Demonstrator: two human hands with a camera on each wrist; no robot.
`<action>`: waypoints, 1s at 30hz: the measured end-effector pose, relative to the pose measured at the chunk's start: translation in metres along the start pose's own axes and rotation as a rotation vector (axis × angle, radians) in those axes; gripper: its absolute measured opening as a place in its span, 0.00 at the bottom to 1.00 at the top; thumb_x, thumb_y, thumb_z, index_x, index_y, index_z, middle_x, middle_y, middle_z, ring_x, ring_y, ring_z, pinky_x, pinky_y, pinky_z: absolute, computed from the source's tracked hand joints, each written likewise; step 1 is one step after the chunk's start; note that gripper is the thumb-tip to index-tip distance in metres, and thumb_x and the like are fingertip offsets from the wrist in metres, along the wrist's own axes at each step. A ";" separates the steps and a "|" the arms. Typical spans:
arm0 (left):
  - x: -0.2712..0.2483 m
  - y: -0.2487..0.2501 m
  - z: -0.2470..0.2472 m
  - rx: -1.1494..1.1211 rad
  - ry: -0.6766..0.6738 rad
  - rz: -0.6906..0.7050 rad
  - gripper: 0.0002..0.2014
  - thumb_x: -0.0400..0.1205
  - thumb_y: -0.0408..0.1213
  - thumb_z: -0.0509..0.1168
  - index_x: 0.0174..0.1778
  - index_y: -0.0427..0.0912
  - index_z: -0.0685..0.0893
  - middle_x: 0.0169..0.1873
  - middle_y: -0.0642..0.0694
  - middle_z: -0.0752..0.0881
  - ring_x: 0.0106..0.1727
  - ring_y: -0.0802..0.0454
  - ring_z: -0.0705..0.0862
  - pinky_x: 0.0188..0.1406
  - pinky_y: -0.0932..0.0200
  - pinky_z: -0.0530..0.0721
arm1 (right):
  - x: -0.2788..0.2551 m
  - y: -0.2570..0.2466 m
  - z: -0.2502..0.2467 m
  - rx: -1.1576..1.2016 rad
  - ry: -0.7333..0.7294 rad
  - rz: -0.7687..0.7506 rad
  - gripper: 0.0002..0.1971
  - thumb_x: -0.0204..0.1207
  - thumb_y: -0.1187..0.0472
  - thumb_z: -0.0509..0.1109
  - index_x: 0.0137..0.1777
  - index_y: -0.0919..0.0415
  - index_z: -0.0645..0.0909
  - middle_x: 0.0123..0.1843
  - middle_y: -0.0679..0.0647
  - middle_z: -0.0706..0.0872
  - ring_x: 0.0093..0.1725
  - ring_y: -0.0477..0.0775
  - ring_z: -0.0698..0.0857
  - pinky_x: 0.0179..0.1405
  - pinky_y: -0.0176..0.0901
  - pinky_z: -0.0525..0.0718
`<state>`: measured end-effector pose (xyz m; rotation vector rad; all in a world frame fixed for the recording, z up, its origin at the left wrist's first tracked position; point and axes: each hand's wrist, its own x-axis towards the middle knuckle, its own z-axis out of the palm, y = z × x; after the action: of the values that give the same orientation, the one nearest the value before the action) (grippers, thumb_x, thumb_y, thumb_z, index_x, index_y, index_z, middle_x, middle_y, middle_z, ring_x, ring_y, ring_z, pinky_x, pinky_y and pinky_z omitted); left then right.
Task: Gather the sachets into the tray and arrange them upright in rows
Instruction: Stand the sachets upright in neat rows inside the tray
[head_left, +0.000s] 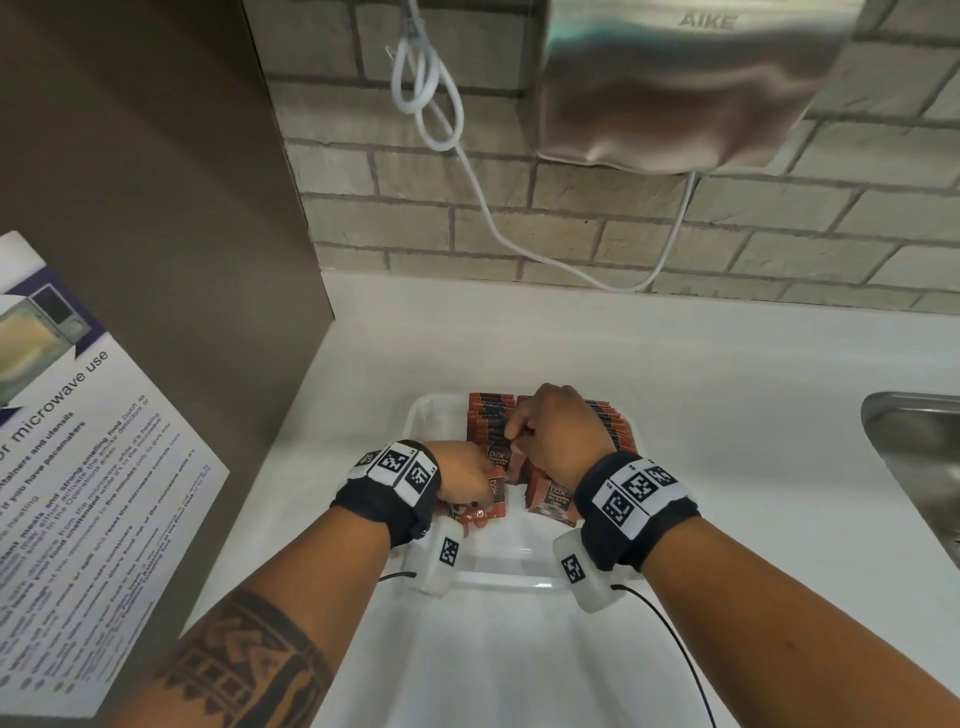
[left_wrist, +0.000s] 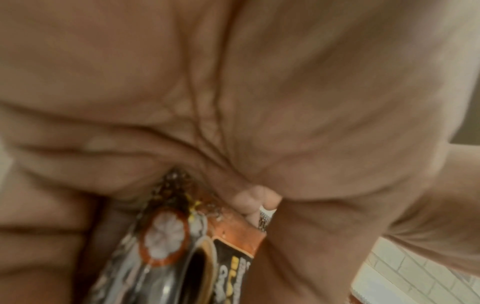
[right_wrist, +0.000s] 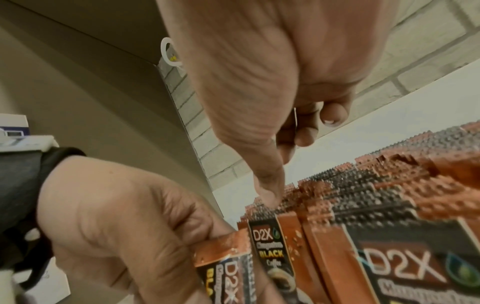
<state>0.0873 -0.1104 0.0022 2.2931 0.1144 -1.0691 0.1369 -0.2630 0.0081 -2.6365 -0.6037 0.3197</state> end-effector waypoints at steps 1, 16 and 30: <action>-0.001 -0.001 -0.001 -0.036 -0.003 0.008 0.12 0.81 0.32 0.69 0.59 0.33 0.87 0.51 0.37 0.93 0.51 0.38 0.93 0.51 0.46 0.90 | -0.001 0.000 -0.003 0.020 0.006 0.006 0.12 0.73 0.62 0.77 0.36 0.42 0.85 0.49 0.48 0.89 0.52 0.53 0.86 0.55 0.47 0.86; -0.040 -0.003 -0.025 -0.723 0.353 0.453 0.12 0.76 0.24 0.77 0.55 0.36 0.89 0.45 0.39 0.93 0.46 0.46 0.94 0.46 0.56 0.93 | -0.023 -0.019 -0.054 0.696 0.166 0.013 0.03 0.76 0.58 0.80 0.45 0.55 0.90 0.43 0.53 0.94 0.38 0.44 0.89 0.39 0.26 0.83; -0.038 -0.011 -0.014 0.270 0.276 -0.018 0.17 0.82 0.53 0.70 0.40 0.40 0.89 0.39 0.45 0.87 0.41 0.48 0.86 0.43 0.55 0.84 | -0.016 -0.012 -0.009 0.216 0.074 0.045 0.09 0.71 0.60 0.74 0.34 0.47 0.92 0.30 0.40 0.89 0.32 0.39 0.85 0.35 0.31 0.81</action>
<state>0.0680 -0.0874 0.0315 2.6797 0.1053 -0.8114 0.1215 -0.2639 0.0231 -2.4445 -0.4588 0.2824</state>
